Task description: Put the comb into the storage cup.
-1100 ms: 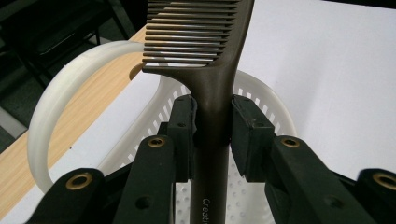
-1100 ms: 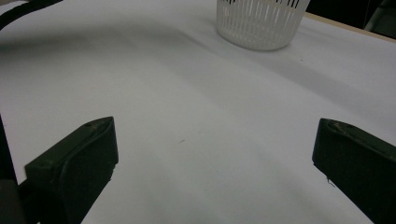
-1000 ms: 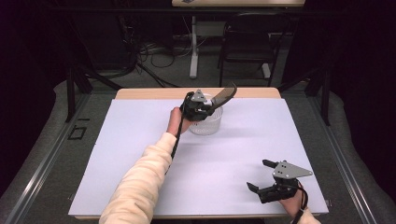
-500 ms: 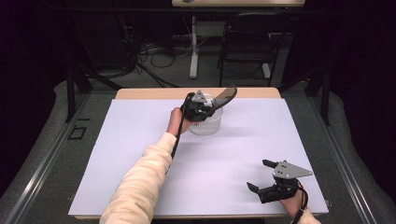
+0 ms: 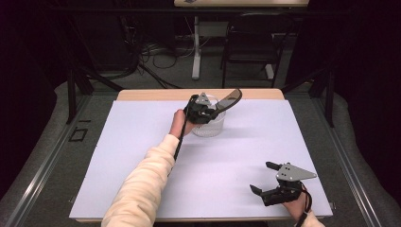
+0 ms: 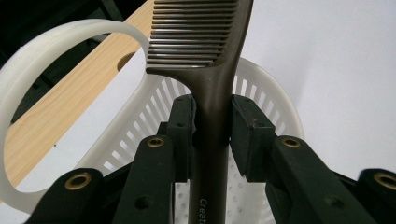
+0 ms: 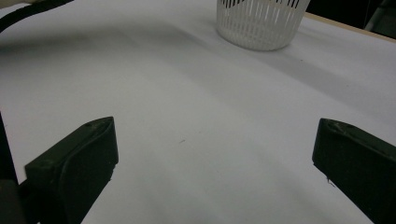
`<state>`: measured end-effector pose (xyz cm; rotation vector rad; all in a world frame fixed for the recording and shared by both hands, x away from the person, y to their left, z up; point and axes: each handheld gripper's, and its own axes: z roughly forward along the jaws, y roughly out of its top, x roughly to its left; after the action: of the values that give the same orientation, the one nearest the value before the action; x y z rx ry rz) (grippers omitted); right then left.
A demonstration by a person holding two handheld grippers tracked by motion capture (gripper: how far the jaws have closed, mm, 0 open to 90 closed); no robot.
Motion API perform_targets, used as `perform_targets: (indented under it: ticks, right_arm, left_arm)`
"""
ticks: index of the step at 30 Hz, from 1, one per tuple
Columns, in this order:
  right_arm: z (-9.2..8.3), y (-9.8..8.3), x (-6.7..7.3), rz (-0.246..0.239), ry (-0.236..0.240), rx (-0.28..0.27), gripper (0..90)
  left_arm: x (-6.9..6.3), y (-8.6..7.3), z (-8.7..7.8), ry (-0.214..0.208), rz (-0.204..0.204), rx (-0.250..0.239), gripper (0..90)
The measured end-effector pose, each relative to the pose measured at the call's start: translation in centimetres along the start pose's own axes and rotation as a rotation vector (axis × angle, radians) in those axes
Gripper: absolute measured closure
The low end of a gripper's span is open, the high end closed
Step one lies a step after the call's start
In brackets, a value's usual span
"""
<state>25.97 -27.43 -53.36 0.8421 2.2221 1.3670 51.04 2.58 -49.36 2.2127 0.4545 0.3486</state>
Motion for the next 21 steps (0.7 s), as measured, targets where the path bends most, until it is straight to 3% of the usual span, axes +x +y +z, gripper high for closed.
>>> perform_targets:
  ticks: [9, 15, 21]
  right_arm:
    - [0.0, 0.0, 0.0, -0.001, 0.000, 0.000, 0.0]
    - [0.0, 0.0, 0.0, -0.001, 0.000, 0.000, 0.0]
    - [0.0, 0.0, 0.0, 0.000, 0.000, 0.000, 0.0]
  left_arm:
    - [0.1, 0.1, -0.4, 0.001, -0.009, -0.006, 68.0]
    - [0.0, 0.2, -0.8, 0.001, -0.017, -0.014, 61.1]
    - [-0.2, 0.6, -1.6, 0.007, -0.038, -0.008, 48.6]
